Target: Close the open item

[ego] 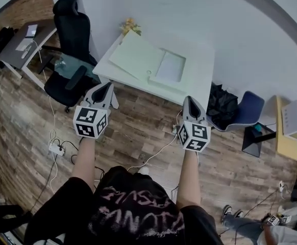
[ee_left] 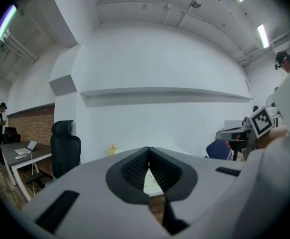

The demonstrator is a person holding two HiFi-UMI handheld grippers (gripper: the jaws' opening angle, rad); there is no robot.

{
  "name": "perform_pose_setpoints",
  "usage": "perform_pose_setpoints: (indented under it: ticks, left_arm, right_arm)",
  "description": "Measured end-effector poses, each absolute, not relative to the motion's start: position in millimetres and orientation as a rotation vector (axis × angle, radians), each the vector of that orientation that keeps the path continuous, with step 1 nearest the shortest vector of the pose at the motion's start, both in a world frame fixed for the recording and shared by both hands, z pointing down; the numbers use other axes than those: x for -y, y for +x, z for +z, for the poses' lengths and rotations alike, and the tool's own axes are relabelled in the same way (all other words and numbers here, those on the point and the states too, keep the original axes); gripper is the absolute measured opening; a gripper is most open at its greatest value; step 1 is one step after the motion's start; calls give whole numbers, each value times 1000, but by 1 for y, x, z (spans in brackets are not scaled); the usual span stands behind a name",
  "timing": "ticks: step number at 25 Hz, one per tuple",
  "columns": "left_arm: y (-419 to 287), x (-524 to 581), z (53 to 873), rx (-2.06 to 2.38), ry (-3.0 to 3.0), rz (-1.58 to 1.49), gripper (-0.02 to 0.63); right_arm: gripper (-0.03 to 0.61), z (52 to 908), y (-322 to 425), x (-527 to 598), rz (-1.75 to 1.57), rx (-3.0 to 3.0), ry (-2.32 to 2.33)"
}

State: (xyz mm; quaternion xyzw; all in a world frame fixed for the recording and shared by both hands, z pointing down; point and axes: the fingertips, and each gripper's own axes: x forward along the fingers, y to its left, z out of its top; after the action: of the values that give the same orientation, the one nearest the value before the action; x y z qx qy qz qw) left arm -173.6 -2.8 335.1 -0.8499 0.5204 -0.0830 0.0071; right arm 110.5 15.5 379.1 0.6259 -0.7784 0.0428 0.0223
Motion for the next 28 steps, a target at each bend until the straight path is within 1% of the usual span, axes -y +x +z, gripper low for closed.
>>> perform_pose_setpoints:
  ticks: [11,15,22,28]
  left_arm:
    - [-160,18,328,-1637,-2617,-263,2]
    - [-165,33,332,-1638,-2628,-244,2]
    - [-171,81,339,-1614,-2654,-242,2]
    - [-178,143,354,-1603,-2701,-259,2]
  right_arm:
    - [9,380,128,3,126,2435,1935]
    - [9,379,126,17,115,2427,1950]
    - [9,381,122,59,110,2392,1966]
    - [9,391,110,113,130,2355,1955]
